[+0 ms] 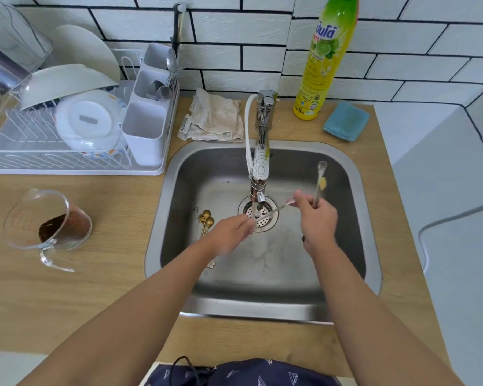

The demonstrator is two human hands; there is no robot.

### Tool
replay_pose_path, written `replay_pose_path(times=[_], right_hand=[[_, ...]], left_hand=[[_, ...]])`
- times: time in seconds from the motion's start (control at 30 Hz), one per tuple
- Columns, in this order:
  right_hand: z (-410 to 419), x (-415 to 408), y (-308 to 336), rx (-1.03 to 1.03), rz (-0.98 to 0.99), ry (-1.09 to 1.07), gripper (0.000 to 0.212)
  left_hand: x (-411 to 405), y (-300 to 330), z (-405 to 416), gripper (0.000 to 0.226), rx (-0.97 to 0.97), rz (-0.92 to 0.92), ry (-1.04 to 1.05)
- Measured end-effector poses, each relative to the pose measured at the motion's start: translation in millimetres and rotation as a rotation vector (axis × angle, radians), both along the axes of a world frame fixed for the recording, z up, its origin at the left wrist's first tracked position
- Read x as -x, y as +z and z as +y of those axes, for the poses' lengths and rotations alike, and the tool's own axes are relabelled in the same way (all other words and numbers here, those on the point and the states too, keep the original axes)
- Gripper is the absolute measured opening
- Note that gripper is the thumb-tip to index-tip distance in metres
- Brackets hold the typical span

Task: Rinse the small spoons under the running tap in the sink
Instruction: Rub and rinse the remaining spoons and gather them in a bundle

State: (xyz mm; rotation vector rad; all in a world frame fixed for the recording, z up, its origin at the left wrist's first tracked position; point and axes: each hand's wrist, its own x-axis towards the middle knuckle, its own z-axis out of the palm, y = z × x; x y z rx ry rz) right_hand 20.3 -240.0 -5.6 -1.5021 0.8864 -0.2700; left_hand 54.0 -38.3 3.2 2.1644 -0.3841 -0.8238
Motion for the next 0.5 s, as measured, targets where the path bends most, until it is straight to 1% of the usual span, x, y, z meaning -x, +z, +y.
replay_pose_path(times=[0.03,0.1,0.2,0.23,0.27,0.3,0.4,0.5], right_hand=[[-6.7,-1.4,1.9,-0.012,0.001,0.006,0.022],[-12.2,-0.3,3.8,-0.062,-0.016,0.095,0.022],[-14.2,4.0,6.6,-0.246,-0.114,0.214,0.008],[-15.9,5.6,8.2,-0.294,-0.137,0.229,0.006],[-16.2,6.9,9.5,-0.319,-0.147,0.230,0.006],[-14.9,8.2,10.4,-0.323,-0.141,0.209,0.011],[3.9,9.6,8.5,-0.288,-0.067,0.154,0.020],[23.7,7.0,6.0,-0.304,-0.033,0.113,0.021]], left_hand=[[1.4,-3.0,6.9,0.037,0.001,0.035,0.030],[1.7,-2.7,8.6,0.038,-0.007,0.133,0.075],[-6.8,5.7,-2.9,0.040,0.038,0.456,0.176],[-10.0,9.0,-4.9,0.040,0.035,0.494,0.179],[-12.8,11.6,-6.4,0.040,0.028,0.488,0.162],[-14.2,13.0,-8.7,0.041,0.024,0.449,0.135],[-7.6,17.9,-22.1,0.045,0.026,0.168,0.020],[-2.7,18.7,-33.8,0.043,0.067,-0.009,-0.035]])
